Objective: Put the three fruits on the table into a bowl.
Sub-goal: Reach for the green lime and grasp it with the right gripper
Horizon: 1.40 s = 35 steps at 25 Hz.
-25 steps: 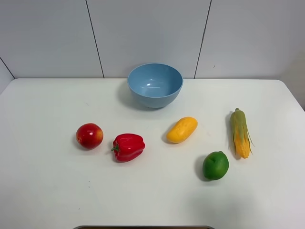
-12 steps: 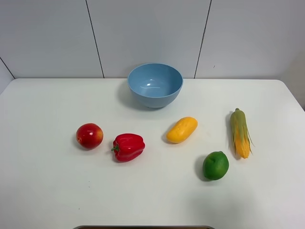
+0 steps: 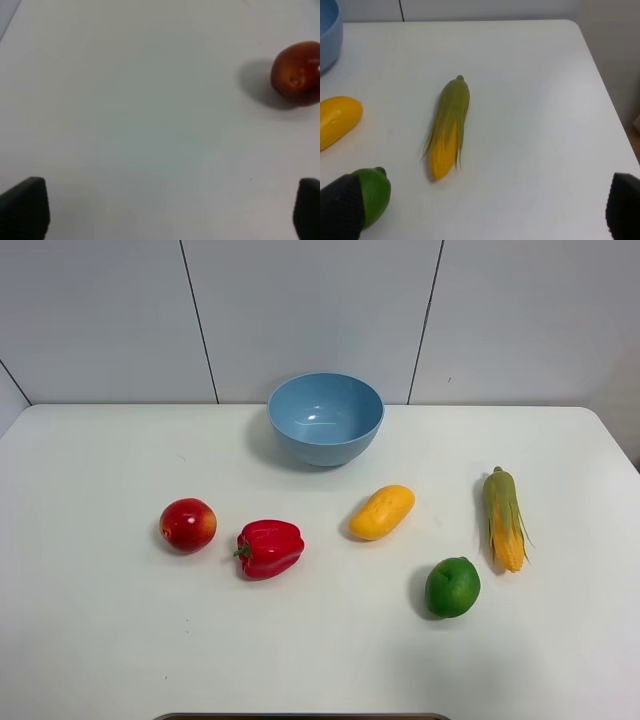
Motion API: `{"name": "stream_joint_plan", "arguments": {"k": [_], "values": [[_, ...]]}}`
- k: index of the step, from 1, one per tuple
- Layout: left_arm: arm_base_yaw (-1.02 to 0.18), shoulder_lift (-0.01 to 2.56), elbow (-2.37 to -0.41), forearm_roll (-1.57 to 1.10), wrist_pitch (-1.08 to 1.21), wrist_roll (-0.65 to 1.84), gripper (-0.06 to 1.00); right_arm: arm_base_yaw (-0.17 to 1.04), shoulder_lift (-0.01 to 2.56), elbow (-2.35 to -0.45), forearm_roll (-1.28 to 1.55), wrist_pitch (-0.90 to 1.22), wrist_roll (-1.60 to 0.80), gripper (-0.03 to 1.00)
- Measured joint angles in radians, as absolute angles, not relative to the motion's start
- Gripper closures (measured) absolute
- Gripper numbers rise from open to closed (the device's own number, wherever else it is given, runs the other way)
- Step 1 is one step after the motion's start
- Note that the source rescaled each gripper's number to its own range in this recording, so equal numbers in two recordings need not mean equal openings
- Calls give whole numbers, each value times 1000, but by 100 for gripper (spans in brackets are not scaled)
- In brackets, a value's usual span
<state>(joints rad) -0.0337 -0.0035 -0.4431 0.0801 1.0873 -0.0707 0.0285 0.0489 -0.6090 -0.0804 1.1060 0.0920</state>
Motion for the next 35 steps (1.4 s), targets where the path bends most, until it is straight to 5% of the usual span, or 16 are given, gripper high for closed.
{"name": "stream_joint_plan", "arguments": {"k": [11,19,28,35], "values": [[-34,-4,-443,80,1087,-71,-6,29,512,-912,-16,1174,189,-3],[-34,-4,-443,80,1087,-71,-6,41,787,-953,84,1172,197,-3],[-34,-4,-443,80,1087,-71,-6,336,1035,-953,53,1055,403,-3],[-34,-4,-443,80,1087,-71,-6,429,1164,-935,0,1023,562,-3]]}}
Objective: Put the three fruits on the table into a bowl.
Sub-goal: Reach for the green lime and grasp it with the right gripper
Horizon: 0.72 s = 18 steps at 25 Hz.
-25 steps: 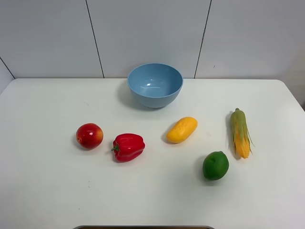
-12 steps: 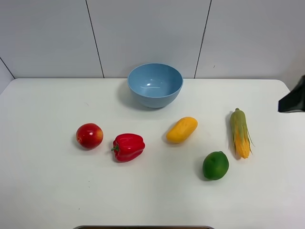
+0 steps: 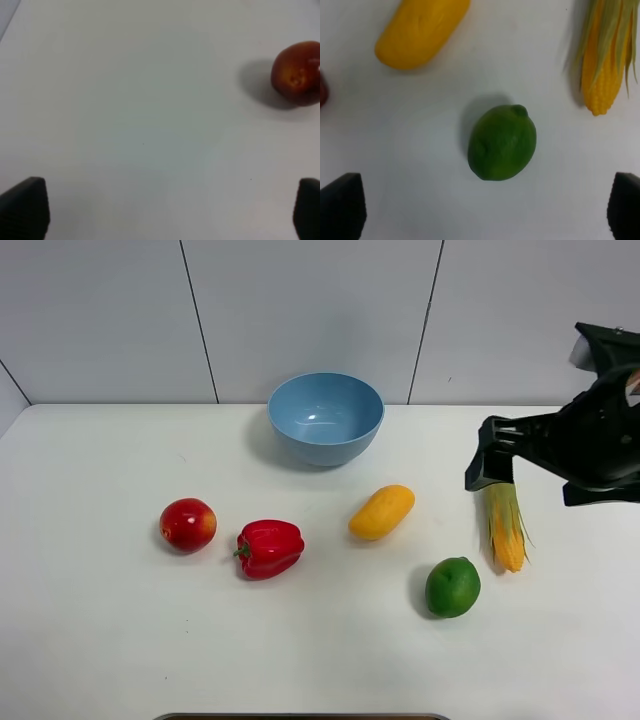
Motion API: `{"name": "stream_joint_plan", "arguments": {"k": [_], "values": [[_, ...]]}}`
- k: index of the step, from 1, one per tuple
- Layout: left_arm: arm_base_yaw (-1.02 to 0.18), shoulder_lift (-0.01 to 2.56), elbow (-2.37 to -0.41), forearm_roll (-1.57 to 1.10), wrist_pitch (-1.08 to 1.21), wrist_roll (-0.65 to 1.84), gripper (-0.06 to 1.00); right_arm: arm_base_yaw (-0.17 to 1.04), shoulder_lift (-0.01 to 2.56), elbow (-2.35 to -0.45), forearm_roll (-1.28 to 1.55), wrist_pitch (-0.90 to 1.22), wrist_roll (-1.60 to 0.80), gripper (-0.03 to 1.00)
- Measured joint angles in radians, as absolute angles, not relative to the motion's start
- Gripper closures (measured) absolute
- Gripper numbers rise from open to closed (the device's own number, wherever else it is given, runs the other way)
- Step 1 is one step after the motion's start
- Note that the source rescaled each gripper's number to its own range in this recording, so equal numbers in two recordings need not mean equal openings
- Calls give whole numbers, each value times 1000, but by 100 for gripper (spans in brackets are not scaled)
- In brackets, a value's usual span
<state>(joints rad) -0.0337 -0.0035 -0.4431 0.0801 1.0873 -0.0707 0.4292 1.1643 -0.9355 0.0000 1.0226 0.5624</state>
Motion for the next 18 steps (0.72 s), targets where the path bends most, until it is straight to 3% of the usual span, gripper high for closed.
{"name": "stream_joint_plan", "arguments": {"k": [7,18], "values": [[-34,-4,-443,80,1087,-71,-6,436,1167,-779,-55,956,668,-3],[-34,-4,-443,80,1087,-71,-6,436,1244,-697,-84,803,758,-3]]}}
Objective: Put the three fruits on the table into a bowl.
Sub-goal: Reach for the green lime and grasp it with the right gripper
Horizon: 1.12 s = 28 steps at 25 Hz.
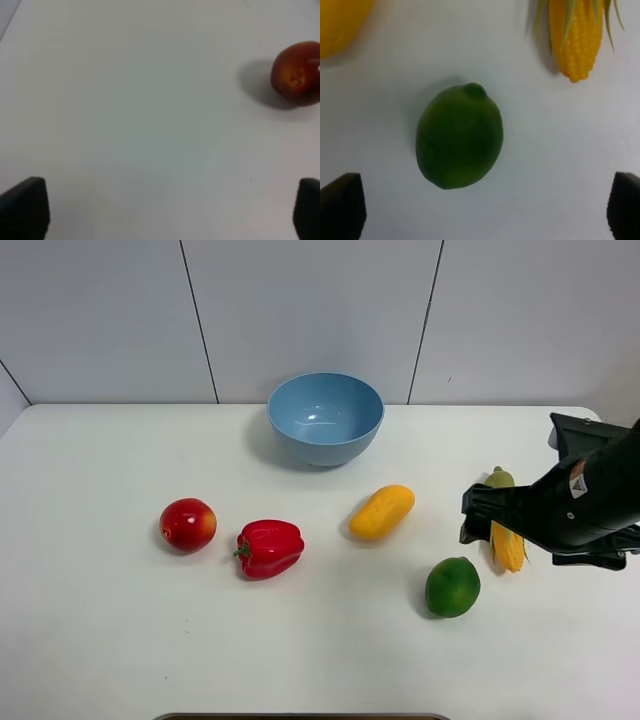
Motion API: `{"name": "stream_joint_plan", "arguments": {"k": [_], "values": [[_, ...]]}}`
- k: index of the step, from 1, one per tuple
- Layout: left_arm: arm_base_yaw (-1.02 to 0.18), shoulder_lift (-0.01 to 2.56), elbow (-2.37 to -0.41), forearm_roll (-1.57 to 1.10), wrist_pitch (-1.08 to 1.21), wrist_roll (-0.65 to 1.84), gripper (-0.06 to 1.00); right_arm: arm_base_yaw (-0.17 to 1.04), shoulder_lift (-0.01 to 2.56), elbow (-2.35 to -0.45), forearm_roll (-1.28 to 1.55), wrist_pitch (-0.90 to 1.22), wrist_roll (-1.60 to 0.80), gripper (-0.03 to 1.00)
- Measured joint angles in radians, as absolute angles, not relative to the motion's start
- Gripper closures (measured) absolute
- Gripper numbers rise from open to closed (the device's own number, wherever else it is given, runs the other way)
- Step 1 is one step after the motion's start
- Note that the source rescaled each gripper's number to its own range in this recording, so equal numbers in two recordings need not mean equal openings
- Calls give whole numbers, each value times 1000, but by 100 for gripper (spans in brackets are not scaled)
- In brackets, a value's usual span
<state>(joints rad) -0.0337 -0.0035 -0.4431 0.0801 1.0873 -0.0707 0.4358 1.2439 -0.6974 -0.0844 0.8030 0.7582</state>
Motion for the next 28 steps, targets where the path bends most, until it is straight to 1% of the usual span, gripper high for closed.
{"name": "stream_joint_plan", "arguments": {"k": [5,10,28], "values": [[-34,-4,-443,80,1087,-71,-6,436,1360,-697,-60,725,757,-3],[-34,-4,-443,80,1087,-71,-6,436,1438,-697,9,672,705,-3],[-34,-4,-443,80,1087,-71,-6,436,1596,-693,24,645,680,-3]]}}
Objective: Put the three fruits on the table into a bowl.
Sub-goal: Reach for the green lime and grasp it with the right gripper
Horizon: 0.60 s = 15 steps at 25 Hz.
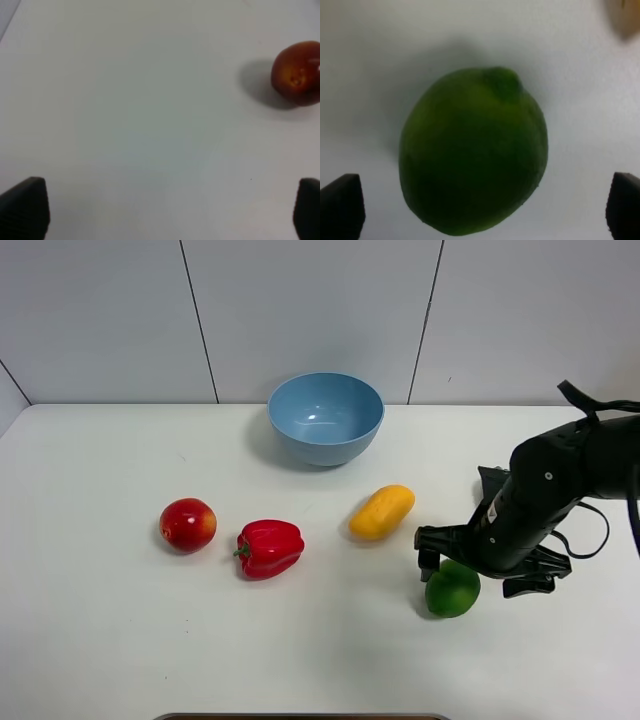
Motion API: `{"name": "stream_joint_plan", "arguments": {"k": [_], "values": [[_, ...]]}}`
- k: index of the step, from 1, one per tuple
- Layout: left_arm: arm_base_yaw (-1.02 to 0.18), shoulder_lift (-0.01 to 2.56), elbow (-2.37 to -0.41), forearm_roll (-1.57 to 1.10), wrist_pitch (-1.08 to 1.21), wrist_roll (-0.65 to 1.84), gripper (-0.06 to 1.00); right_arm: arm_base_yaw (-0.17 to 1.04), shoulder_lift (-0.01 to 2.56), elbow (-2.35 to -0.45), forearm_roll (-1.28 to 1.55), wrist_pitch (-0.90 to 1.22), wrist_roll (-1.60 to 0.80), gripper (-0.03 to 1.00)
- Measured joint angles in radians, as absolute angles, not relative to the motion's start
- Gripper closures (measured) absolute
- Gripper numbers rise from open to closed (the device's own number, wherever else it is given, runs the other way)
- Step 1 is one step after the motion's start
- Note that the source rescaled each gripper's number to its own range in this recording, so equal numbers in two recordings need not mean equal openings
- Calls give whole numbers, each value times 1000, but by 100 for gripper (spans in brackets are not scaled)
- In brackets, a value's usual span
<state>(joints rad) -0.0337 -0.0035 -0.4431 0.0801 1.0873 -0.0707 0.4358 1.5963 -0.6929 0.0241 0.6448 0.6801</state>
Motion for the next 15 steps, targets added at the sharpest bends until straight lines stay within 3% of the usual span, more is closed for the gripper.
{"name": "stream_joint_plan", "arguments": {"k": [15], "values": [[-34,-4,-443,80,1087,-69,-6,436,1683,-692,-14,564,665,-3]]}}
